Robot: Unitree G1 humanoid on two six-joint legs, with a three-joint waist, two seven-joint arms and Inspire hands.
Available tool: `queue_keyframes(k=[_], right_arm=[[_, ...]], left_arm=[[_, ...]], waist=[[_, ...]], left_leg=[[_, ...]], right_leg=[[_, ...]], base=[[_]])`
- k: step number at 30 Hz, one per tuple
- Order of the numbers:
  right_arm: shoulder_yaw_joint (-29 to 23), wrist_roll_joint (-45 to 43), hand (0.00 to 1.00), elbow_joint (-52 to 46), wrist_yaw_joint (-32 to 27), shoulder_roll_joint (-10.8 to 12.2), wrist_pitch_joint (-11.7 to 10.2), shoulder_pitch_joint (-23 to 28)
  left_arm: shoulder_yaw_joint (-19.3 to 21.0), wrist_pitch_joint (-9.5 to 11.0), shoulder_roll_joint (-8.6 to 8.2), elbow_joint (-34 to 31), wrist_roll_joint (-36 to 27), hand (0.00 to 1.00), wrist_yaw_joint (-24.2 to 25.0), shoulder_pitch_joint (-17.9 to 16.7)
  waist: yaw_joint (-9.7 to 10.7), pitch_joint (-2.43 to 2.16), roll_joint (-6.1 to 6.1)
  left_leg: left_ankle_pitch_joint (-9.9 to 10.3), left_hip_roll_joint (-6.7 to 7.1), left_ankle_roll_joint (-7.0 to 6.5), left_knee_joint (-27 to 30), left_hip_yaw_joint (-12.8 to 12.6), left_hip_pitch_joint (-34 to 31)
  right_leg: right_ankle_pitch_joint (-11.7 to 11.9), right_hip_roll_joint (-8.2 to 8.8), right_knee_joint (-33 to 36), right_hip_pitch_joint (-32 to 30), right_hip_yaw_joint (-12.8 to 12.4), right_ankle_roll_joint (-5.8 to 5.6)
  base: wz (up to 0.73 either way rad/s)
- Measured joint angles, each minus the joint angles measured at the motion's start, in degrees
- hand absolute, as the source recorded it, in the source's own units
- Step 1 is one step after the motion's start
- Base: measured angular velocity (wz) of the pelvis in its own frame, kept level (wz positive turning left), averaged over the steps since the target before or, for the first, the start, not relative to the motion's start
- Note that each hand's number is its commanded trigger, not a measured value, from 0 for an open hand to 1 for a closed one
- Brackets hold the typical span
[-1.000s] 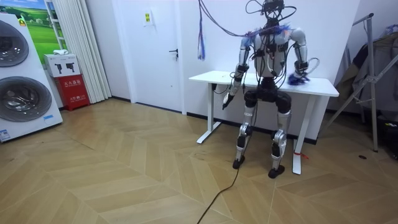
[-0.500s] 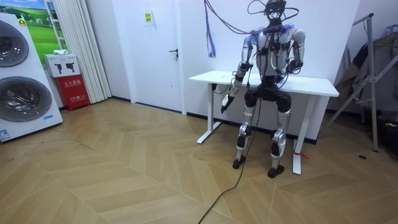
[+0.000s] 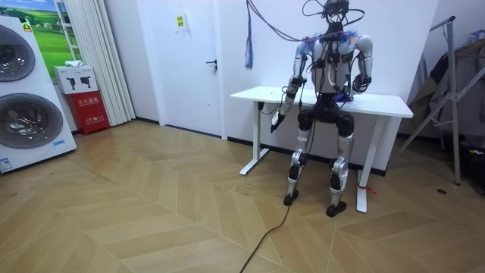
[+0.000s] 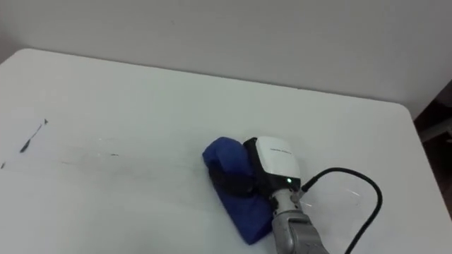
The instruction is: Wipe table
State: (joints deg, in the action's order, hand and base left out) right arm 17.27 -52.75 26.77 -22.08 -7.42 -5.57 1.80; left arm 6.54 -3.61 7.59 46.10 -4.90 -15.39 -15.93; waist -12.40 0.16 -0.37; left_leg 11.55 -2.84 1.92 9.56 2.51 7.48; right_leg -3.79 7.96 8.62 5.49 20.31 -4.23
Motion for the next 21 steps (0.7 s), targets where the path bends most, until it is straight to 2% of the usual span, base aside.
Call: queue_keyframes(k=[3, 10, 14, 18, 21], right_arm=[[-0.2, -1.1, 0.00, -0.3, -0.6, 0.0, -1.3, 0.2], [-0.5, -2.2, 0.00, -1.2, -0.1, 0.0, -2.0, 1.0], [-1.6, -2.1, 0.00, -2.7, 1.0, 0.0, -2.1, 2.0], [-4.6, -1.7, 0.00, -3.8, 1.6, -0.1, -3.4, 4.2], [-6.5, 0.1, 0.00, -5.3, 2.4, -0.5, -4.1, 6.0]], left_arm=[[0.0, 0.3, 0.01, 0.0, 0.1, 0.00, -0.4, 0.0], [0.0, 0.5, 0.02, -0.2, 0.0, 0.00, -0.3, 0.1], [0.0, 1.2, 0.18, -0.2, 0.0, 0.00, -0.1, 0.1], [0.9, 1.5, 0.26, -0.3, 0.0, 0.00, 1.3, -0.1], [2.7, 2.5, 0.08, -0.9, 0.0, 0.00, 2.4, -0.1]], waist=[[1.2, 0.00, 0.00], [2.4, -0.07, -0.05], [3.1, -0.25, -0.32], [4.4, -0.58, -0.67], [4.5, -0.77, -0.96]], left_leg=[[0.0, 0.05, -0.02, 0.0, 0.0, 0.2], [0.1, 0.25, -0.25, -0.2, -0.8, 0.7], [0.1, 0.27, -0.27, -0.2, -0.9, 0.8], [0.1, 0.28, -0.28, -0.2, -0.9, 1.2], [0.1, 0.28, -0.28, -0.3, -1.2, 1.4]], right_leg=[[0.0, 0.01, 0.0, 0.1, -0.2, -0.05], [-0.2, -0.18, 0.0, 0.0, -3.0, -0.35], [-0.3, -0.16, 0.0, 0.1, -3.0, -0.38], [-0.3, -0.17, 0.0, 0.5, -3.0, -0.38], [-0.3, -0.17, 0.1, 0.5, -3.3, -0.38]], base=[[0.00], [-0.05], [0.00], [0.00], [-0.03]])
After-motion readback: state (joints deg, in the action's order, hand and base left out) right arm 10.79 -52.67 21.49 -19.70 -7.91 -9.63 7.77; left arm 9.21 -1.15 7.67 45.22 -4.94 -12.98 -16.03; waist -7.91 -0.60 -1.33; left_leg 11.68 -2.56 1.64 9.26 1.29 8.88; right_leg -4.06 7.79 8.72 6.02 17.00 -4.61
